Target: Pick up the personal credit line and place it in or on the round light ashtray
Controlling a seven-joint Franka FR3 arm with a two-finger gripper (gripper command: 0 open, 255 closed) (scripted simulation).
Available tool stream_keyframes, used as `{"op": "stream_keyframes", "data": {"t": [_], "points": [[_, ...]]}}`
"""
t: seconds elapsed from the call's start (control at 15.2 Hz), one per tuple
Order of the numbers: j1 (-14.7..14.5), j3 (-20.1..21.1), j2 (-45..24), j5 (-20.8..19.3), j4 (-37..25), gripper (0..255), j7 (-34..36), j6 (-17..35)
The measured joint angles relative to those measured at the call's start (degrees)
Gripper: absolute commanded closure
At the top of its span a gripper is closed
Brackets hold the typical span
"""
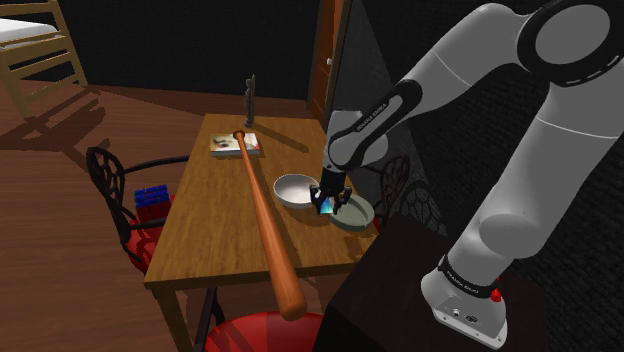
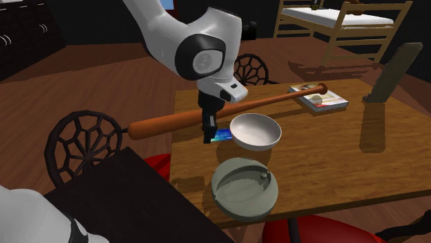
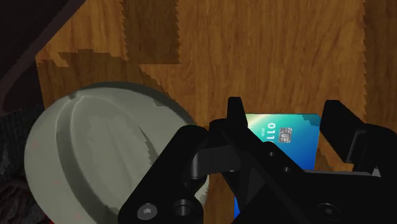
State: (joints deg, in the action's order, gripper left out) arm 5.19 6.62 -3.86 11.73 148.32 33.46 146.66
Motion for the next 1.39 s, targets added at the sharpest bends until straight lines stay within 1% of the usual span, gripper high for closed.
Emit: {"op": "stream_keyframes", "data": {"t": [0.33, 0.66, 0.86, 1.39], "points": [[4.5, -4.2, 3.9, -1.0, 3.6, 255, -7.7, -1.1], [9.4, -9.1, 5.9, -3.4, 4.9, 255, -15.4, -2.7], [10.1, -9.9, 3.9, -3.2, 4.9, 255, -17.3, -0.8], [10.1, -9.3, -3.4, -0.3, 4.6, 255, -19.9, 6.0]]}}
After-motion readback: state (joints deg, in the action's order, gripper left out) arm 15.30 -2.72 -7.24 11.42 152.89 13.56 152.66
